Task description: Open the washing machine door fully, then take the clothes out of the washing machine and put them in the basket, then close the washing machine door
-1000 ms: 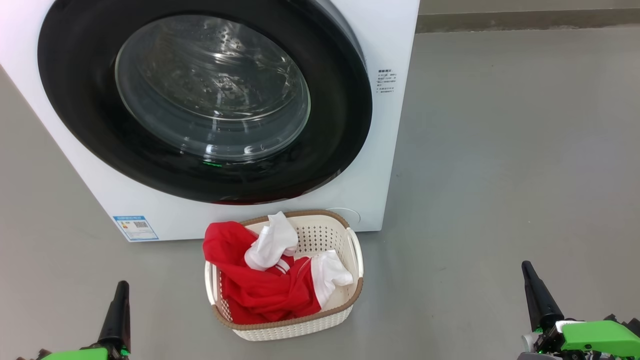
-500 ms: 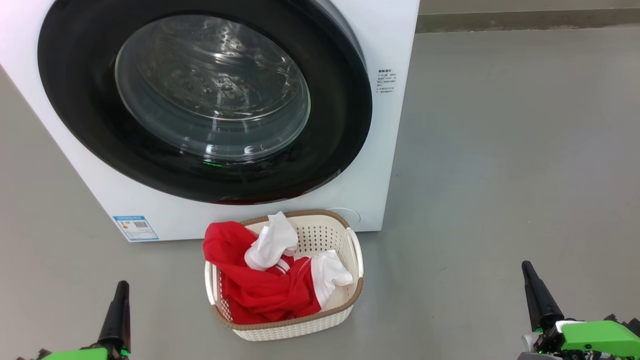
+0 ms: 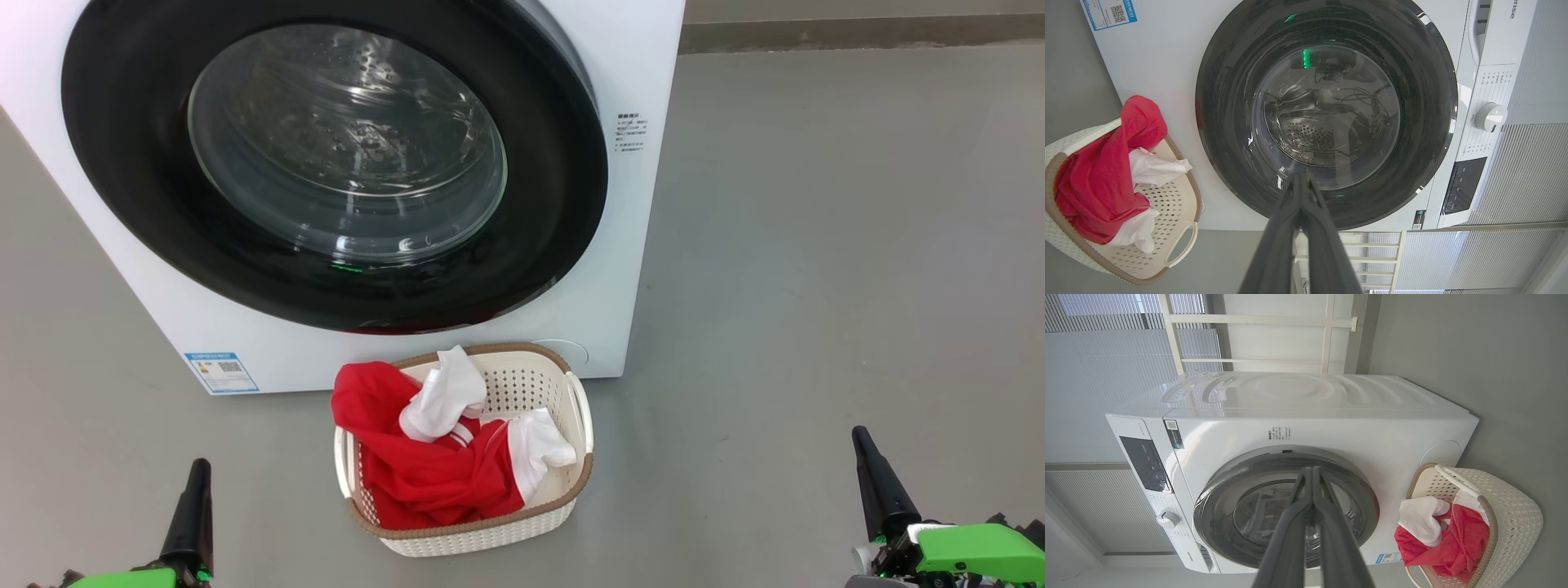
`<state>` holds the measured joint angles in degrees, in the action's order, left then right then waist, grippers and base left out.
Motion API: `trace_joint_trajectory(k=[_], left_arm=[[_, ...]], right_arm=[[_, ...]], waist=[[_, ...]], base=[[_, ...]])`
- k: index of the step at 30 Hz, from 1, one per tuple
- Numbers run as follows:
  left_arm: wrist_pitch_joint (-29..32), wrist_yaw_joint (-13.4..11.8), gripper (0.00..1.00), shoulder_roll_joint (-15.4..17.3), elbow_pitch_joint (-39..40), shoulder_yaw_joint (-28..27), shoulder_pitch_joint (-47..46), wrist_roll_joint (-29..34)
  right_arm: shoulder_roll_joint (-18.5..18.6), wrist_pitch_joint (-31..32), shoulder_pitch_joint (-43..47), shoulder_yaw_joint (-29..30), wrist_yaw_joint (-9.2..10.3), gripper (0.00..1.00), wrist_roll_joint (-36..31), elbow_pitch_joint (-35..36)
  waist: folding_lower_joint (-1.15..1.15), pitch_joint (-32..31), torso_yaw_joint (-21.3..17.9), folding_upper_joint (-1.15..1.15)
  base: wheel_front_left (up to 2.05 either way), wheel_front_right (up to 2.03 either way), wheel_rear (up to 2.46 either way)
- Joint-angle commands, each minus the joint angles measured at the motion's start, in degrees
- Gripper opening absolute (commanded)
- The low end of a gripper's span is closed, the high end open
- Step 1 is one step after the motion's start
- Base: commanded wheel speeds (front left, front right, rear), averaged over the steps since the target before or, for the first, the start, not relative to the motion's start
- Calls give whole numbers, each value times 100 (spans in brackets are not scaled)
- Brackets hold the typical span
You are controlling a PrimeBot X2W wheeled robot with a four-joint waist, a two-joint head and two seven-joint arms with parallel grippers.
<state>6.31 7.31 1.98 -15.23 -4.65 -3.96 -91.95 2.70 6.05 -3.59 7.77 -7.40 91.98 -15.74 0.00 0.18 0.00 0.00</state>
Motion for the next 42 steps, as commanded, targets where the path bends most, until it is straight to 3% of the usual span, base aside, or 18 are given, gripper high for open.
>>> trace_joint_trajectory(k=[1,42], left_arm=[[20,18,0,89,120,-190,-223,-19],[18,18,0,89,120,-188,-223,-21]], right_arm=[[21,46,-260,-122,-9,0,16,171],[19,48,-260,-120,-9,0,14,171]], waist=[[0,0,0,0],[0,0,0,0]], base=[[0,0,0],[0,0,0]])
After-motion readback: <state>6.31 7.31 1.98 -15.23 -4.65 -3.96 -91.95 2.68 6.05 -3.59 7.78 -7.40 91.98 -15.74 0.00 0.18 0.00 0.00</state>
